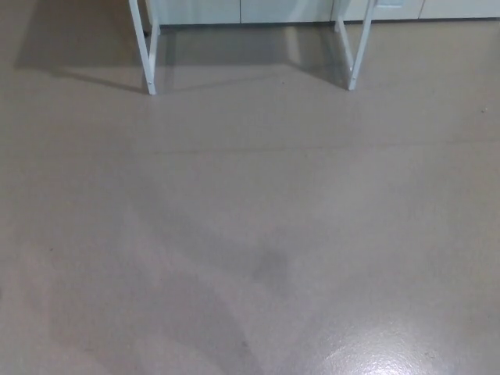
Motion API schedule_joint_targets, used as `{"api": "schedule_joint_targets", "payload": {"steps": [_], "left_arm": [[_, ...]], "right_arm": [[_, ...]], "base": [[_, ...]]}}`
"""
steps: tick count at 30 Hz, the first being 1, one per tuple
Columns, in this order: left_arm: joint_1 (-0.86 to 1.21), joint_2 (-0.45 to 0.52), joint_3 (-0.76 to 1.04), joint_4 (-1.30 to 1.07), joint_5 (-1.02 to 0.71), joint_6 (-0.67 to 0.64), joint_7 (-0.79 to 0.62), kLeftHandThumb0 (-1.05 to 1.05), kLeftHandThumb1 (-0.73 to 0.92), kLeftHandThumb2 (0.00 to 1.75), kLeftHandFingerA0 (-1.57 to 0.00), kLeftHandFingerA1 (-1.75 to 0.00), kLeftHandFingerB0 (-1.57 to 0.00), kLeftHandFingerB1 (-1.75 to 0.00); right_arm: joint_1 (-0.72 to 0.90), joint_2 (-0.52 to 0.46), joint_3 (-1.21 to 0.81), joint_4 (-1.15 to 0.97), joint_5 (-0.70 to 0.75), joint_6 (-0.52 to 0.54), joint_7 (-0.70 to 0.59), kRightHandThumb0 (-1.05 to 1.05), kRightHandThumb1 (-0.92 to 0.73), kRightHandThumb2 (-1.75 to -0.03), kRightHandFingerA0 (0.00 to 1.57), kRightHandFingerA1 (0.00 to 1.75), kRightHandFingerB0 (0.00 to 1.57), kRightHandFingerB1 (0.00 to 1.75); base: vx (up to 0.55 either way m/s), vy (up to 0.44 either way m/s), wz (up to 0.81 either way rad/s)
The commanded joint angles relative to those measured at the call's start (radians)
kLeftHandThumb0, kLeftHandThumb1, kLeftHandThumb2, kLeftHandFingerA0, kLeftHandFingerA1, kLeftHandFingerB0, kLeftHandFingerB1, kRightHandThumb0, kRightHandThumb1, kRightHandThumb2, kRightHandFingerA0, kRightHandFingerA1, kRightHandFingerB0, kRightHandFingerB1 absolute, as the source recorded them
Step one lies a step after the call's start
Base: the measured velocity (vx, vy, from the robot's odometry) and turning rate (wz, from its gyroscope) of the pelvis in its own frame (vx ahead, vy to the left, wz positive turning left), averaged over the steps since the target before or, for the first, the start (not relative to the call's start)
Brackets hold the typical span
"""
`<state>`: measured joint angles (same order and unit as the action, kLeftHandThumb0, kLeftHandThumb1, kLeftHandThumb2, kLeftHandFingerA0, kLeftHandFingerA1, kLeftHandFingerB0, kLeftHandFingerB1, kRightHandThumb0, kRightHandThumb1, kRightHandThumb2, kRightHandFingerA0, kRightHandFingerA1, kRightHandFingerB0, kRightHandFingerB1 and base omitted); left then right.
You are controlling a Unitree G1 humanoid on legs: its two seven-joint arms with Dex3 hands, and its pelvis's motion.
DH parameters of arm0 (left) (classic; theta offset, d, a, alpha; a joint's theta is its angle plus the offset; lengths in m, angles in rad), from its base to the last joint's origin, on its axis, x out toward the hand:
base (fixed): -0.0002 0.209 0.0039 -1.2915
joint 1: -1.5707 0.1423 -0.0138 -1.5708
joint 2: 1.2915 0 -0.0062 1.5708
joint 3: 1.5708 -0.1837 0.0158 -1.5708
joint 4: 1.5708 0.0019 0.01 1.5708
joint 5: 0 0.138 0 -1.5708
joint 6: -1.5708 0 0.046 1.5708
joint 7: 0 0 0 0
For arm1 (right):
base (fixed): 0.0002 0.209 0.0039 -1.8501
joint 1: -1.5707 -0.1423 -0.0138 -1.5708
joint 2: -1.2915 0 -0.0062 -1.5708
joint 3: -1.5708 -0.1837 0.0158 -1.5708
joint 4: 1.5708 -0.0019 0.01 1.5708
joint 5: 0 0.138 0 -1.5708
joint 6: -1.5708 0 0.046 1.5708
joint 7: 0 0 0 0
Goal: The robot walks towards a file tray kept in the middle of a desk and uses its right hand to grab a tray and pulls it out towards itself
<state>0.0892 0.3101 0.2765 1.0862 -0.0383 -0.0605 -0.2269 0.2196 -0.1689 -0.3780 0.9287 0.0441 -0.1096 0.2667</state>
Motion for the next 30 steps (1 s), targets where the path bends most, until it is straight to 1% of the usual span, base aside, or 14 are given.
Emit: {"api": "schedule_joint_targets", "payload": {"steps": [1, 3, 5, 6, 9, 10, 12, 15, 19, 23, 25, 28, 29, 30], "left_arm": [[-0.007, 0.035, 0.026, 0.030, -0.045, -0.112, -0.083, -0.24, 0.27, 0.91, -0.21, -0.54, -0.16, -0.50], [-0.004, 0.034, 0.027, 0.027, -0.047, -0.118, -0.088, -0.24, 0.25, 0.91, -0.22, -0.54, -0.16, -0.50], [-0.007, 0.036, 0.029, 0.033, -0.052, -0.117, -0.099, -0.24, 0.25, 0.91, -0.22, -0.54, -0.16, -0.50], [-0.010, 0.038, 0.032, 0.040, -0.054, -0.117, -0.101, -0.23, 0.25, 0.91, -0.22, -0.54, -0.16, -0.50], [-0.018, 0.040, 0.034, 0.058, -0.054, -0.125, -0.106, -0.23, 0.25, 0.91, -0.22, -0.54, -0.15, -0.50], [-0.022, 0.040, 0.033, 0.060, -0.052, -0.124, -0.101, -0.23, 0.25, 0.91, -0.22, -0.54, -0.16, -0.51], [-0.020, 0.048, 0.015, 0.065, -0.032, -0.139, -0.095, -0.25, 0.25, 0.91, -0.22, -0.54, -0.15, -0.50], [-0.019, 0.043, 0.022, 0.057, -0.049, -0.128, -0.092, -0.22, 0.25, 0.91, -0.24, -0.55, -0.18, -0.51], [-0.023, 0.058, 0.017, 0.078, -0.045, -0.136, -0.104, -0.26, 0.25, 0.90, -0.22, -0.54, -0.15, -0.50], [-0.042, 0.059, 0.012, 0.088, -0.049, -0.130, -0.095, -0.21, 0.25, 0.91, -0.23, -0.55, -0.17, -0.51], [-0.036, 0.060, 0.009, 0.087, -0.048, -0.139, -0.097, -0.23, 0.25, 0.91, -0.24, -0.55, -0.17, -0.51], [-0.026, 0.060, 0.009, 0.083, -0.049, -0.143, -0.093, -0.21, 0.25, 0.91, -0.25, -0.55, -0.18, -0.51], [-0.027, 0.059, 0.009, 0.082, -0.050, -0.136, -0.089, -0.21, 0.24, 0.91, -0.25, -0.55, -0.17, -0.51], [-0.026, 0.062, 0.000, 0.079, -0.039, -0.138, -0.079, -0.24, 0.24, 0.90, -0.26, -0.55, -0.18, -0.51]], "right_arm": [[0.000, 0.003, -0.030, 0.000, 0.092, -0.098, 0.072, -0.17, -0.53, -0.55, 0.52, 0.53, 0.29, 0.40], [0.006, 0.005, -0.026, 0.003, 0.087, -0.108, 0.064, -0.17, -0.52, -0.55, 0.56, 0.54, 0.30, 0.40], [0.005, 0.004, -0.025, 0.016, 0.090, -0.113, 0.063, -0.17, -0.53, -0.55, 0.54, 0.52, 0.29, 0.39], [0.005, 0.004, -0.024, 0.018, 0.091, -0.116, 0.064, -0.14, -0.35, -0.84, 0.45, 0.65, 0.19, 0.53], [0.003, -0.001, -0.019, 0.032, 0.092, -0.128, 0.070, -0.15, -0.36, -0.84, 0.41, 0.63, 0.18, 0.52], [0.003, 0.001, -0.018, 0.030, 0.093, -0.131, 0.068, -0.17, -0.53, -0.55, 0.53, 0.52, 0.29, 0.39], [0.010, 0.006, -0.017, 0.027, 0.096, -0.134, 0.063, -0.17, -0.53, -0.55, 0.53, 0.52, 0.30, 0.39], [-0.009, -0.004, -0.013, 0.073, 0.087, -0.151, 0.047, -0.17, -0.52, -0.55, 0.54, 0.52, 0.32, 0.39], [-0.012, -0.002, -0.001, 0.101, 0.083, -0.171, 0.039, -0.18, -0.52, -0.55, 0.57, 0.52, 0.32, 0.39], [-0.012, 0.001, 0.008, 0.085, 0.089, -0.167, 0.033, -0.20, -0.51, -0.55, 0.59, 0.54, 0.32, 0.40], [-0.006, 0.006, 0.009, 0.081, 0.092, -0.161, 0.022, -0.17, -0.51, -0.54, 0.64, 0.55, 0.33, 0.39], [-0.003, 0.007, 0.006, 0.090, 0.101, -0.156, 0.029, -0.15, -0.53, -0.55, 0.62, 0.54, 0.31, 0.38], [-0.009, 0.004, 0.004, 0.104, 0.104, -0.161, 0.036, -0.15, -0.53, -0.55, 0.58, 0.53, 0.30, 0.38], [-0.008, 0.004, 0.005, 0.108, 0.104, -0.171, 0.034, -0.19, -0.50, -0.54, 0.57, 0.55, 0.32, 0.40]], "base": [[0.00, 0.000, 0.00], [0.00, 0.000, 0.00], [0.00, 0.000, 0.00], [0.00, 0.000, 0.00], [0.00, 0.000, 0.00], [0.00, 0.000, 0.00], [0.00, 0.000, 0.00], [0.00, 0.000, 0.00], [0.01, -0.021, 0.09], [-0.02, 0.027, 0.19], [0.06, 0.184, -0.01], [0.10, 0.320, -0.36], [0.09, 0.675, 0.43], [0.09, 0.681, -0.36]]}}
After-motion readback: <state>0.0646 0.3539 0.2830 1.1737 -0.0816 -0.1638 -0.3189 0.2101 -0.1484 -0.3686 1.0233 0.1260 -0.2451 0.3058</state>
